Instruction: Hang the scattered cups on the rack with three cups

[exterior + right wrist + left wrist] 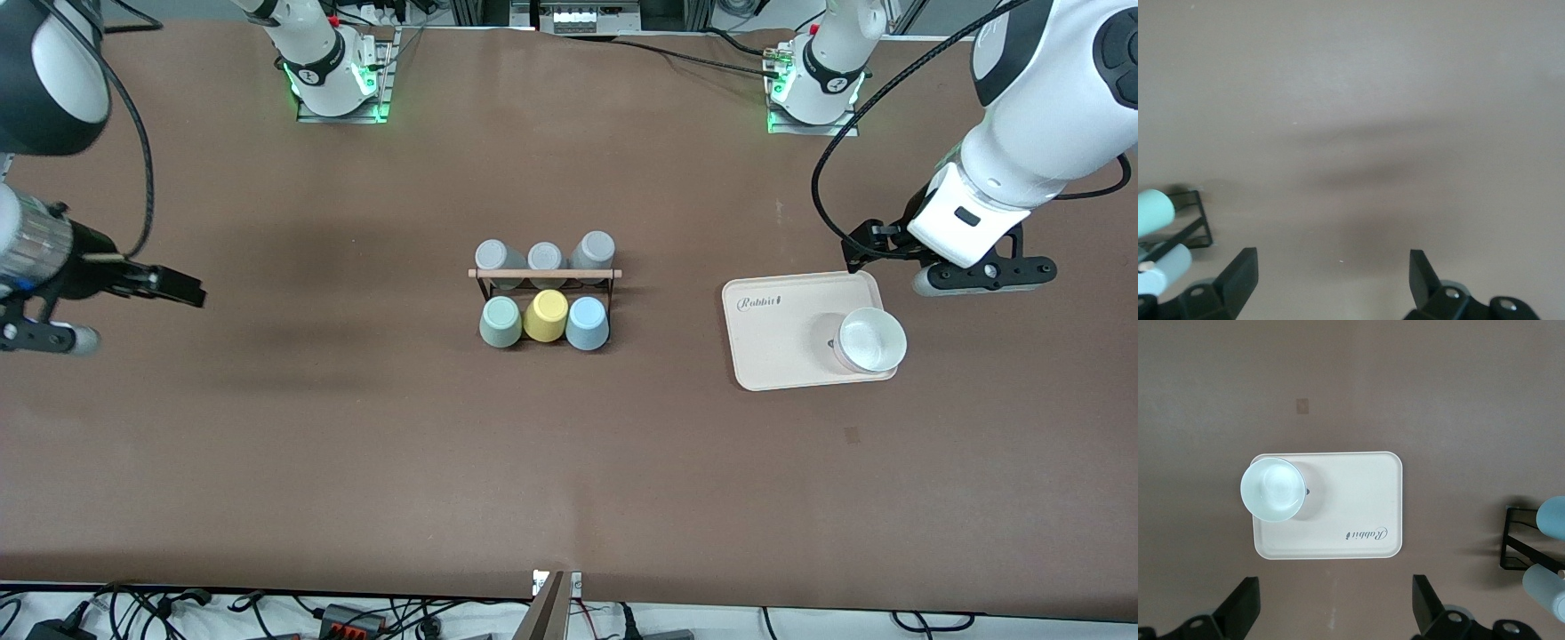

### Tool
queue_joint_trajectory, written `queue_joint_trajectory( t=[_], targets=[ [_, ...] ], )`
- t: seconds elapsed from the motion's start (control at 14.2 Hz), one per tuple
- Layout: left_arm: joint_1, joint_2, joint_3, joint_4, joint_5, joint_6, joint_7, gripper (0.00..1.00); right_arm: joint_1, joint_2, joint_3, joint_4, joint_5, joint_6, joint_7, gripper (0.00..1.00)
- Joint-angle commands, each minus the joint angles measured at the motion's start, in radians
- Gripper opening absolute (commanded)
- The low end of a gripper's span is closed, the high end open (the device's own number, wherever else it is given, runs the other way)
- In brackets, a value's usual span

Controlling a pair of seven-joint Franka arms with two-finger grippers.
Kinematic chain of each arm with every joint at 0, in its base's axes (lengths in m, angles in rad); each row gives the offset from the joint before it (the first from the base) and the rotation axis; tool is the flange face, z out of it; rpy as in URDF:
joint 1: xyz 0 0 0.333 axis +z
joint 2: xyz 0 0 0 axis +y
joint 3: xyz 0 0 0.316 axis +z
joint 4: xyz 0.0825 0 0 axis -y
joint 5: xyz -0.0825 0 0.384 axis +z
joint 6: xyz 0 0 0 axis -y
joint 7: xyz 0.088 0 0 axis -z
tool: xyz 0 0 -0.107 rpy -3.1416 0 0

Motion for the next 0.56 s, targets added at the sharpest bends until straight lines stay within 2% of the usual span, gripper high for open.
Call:
queue_joint_trajectory(
  t=[0.0, 0.35, 0.49],
  targets=[
    [0.013, -0.004, -0.009, 0.013, -0.008, -0.004, 0.016, 1.00, -0.025, -0.126, 0.015, -0.153, -0.017, 0.044, -0.029, 1.00],
    [0.013, -0.004, -0.009, 0.015, -0.008, -0.004, 0.016, 1.00, -0.027, -0.329, 0.015, -0.452, -0.020, 0.221, -0.067, 1.00],
    [0.013, -0.004, -0.009, 0.015, -0.008, -0.004, 0.016, 1.00, -0.027, -0.340, 0.017, -0.465, -0.018, 0.215, -0.067, 1.00]
  ],
)
